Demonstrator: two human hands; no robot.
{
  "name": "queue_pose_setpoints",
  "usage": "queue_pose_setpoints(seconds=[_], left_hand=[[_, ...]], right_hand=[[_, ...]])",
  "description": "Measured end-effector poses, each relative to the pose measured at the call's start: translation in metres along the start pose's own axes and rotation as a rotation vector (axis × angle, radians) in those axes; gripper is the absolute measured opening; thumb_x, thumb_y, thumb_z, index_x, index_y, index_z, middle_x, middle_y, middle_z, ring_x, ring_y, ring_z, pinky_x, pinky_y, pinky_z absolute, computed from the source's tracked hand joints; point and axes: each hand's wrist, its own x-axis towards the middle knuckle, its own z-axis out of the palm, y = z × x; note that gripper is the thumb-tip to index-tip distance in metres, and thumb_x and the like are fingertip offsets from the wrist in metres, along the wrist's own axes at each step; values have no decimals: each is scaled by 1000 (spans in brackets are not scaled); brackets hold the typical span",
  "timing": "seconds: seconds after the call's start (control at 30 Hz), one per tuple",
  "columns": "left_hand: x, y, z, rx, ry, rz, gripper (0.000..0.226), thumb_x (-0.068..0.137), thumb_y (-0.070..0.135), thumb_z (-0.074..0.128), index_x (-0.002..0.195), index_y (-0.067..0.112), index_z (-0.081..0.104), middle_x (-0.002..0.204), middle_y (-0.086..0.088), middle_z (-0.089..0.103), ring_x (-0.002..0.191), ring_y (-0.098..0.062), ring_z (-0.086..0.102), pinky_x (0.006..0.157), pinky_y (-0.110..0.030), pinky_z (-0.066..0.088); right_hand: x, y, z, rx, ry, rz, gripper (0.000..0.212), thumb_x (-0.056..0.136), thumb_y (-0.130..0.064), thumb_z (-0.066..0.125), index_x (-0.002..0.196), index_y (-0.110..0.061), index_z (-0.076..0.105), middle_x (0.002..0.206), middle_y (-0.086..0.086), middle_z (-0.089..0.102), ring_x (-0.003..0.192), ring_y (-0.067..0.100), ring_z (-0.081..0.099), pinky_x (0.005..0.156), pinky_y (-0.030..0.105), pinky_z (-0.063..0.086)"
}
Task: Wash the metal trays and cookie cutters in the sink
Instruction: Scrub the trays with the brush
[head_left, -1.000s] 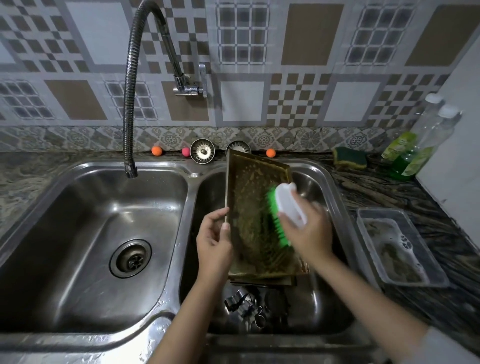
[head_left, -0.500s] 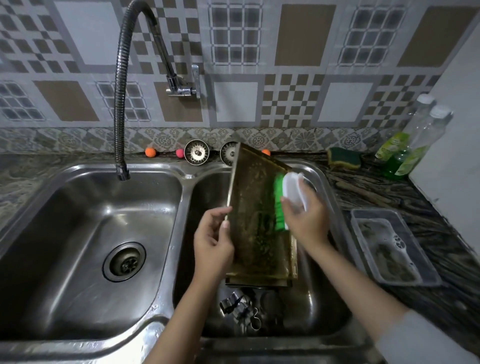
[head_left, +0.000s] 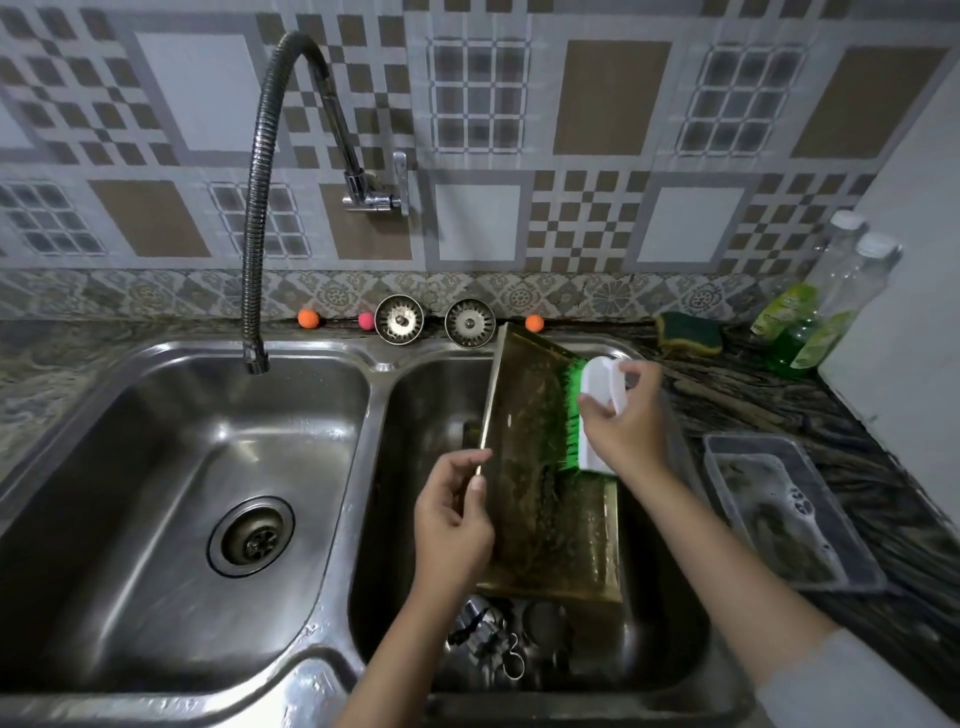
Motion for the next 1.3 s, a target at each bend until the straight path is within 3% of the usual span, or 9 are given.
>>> queue_pose_setpoints(seconds=[0.17, 0.3, 0.43, 0.5, 0.73, 0.87, 1.0, 1.1, 1.3], left_hand=[[1, -1, 5, 12, 43, 0, 31, 92, -4, 48, 99, 23, 63, 93, 4, 67, 89, -9, 64, 78, -19, 49], [-4, 1, 7, 39, 24, 25, 31, 91, -4, 48, 97, 23, 62, 90, 11, 66, 88, -7, 63, 76, -18, 49], [-3, 1, 12, 56, 89, 41, 25, 89, 6, 47, 98, 25, 61, 93, 13, 65, 93, -5, 62, 79, -17, 47], [-6, 1, 10, 59, 94, 37, 27, 91, 1, 48, 97, 24, 61, 93, 12, 65, 92, -4, 62, 80, -15, 47], [-4, 2, 10, 66, 136, 57, 26, 90, 1, 49, 97, 22, 60, 92, 17, 63, 85, -1, 61, 73, -10, 44], [-7, 1, 12, 71, 107, 25, 30, 91, -4, 49, 96, 24, 60, 91, 15, 64, 87, -2, 61, 75, -14, 46], [8, 5, 10, -38, 182, -10, 31, 91, -7, 48, 96, 21, 61, 94, 3, 65, 84, -3, 61, 78, -20, 48], [21, 10, -5, -72, 230, 2, 33, 91, -7, 48, 96, 23, 61, 94, 3, 65, 83, 3, 60, 77, -14, 47], [11, 12, -5, -33, 75, 19, 31, 92, -4, 50, 95, 23, 62, 86, 1, 64, 72, -4, 57, 63, -16, 43]], right_hand=[[-26, -15, 10, -12, -116, -413, 46, 79, -19, 74, 112, -15, 42, 93, -19, 48, 75, 0, 53, 57, 10, 39], [-3, -29, 2, -22, 51, -164, 40, 82, -23, 72, 108, -16, 43, 86, -16, 46, 82, 22, 59, 51, 22, 41], [-31, -52, 18, -34, -160, -417, 40, 80, -25, 72, 109, -17, 45, 81, -11, 52, 70, 15, 57, 55, 29, 47], [-13, -52, 15, -56, -112, -379, 40, 81, -23, 72, 109, -16, 44, 79, -9, 51, 70, 19, 59, 53, 32, 48], [-28, -55, 27, -25, -185, -426, 40, 81, -26, 71, 110, -20, 43, 86, -6, 57, 71, 17, 59, 53, 31, 50], [-8, -52, 19, -14, -21, -286, 40, 81, -26, 72, 109, -17, 44, 81, -15, 48, 73, 16, 57, 52, 21, 41], [-57, -40, 27, 28, -211, -407, 41, 77, -34, 72, 105, -31, 42, 78, -10, 54, 66, 10, 55, 54, 27, 45], [-76, -8, 17, 79, -246, -394, 42, 77, -25, 77, 106, -26, 47, 86, -18, 55, 78, 0, 58, 61, 11, 43], [-3, -5, -7, 44, -23, -187, 41, 78, -19, 76, 105, -18, 45, 95, -6, 55, 88, 23, 59, 61, 27, 43]])
